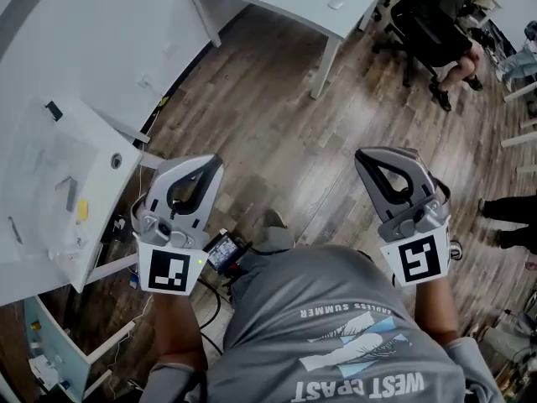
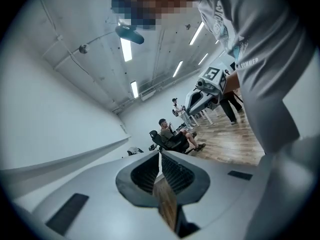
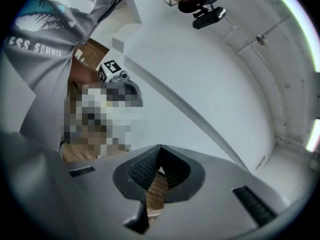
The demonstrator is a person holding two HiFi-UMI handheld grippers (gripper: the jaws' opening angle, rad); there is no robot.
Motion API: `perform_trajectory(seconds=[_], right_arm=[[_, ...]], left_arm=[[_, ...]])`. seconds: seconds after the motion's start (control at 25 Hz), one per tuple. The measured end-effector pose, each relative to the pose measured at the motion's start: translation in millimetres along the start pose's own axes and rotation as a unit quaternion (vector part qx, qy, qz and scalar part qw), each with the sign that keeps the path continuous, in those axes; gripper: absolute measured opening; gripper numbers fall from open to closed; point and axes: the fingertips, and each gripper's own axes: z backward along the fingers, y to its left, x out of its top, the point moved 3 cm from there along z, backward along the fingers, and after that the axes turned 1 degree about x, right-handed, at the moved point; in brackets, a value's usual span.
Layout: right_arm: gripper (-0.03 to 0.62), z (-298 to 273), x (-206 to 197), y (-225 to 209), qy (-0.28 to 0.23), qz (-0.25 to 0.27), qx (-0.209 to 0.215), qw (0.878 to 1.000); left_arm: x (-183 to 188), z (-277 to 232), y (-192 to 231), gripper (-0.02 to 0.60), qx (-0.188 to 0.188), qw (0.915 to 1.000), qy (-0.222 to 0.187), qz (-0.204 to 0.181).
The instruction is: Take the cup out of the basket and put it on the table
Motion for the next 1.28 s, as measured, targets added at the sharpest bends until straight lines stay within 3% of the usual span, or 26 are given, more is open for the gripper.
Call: perform_trajectory(seconds=[0.12, 0.4, 0.68, 1.0, 1.28], right_arm=[[0.011, -29.6, 7.3, -19.8, 0.005, 0.044, -0.001, 0.999], [0.011, -86.5, 7.0, -58.8, -0.010, 0.086, 0.023, 0.996], [0.011, -125.6, -45.1, -101.1, -0.039, 0.074, 0.066, 0.994], [0.011, -163.8, -101.5, -184.4, -0.108, 0.075, 0.107, 0.985], [0.011, -203.1, -126.6, -223.1, -0.143, 0.076, 0.147, 0.976]], left_arm=[[-11.4, -15.6, 27.1, 0.026, 0.010, 0.9999, -0.013, 0.002], [-30.4, -46.6, 63.6, 0.026, 0.025, 0.9996, 0.012, -0.004], [-41.6, -105.0, 75.6, 0.026, 0.043, 0.9970, 0.064, 0.006], [-25.6, -193.5, 94.7, 0.026, 0.087, 0.9894, 0.116, 0.009], [-26.6, -231.5, 108.2, 0.026, 0.119, 0.9811, 0.151, 0.021]])
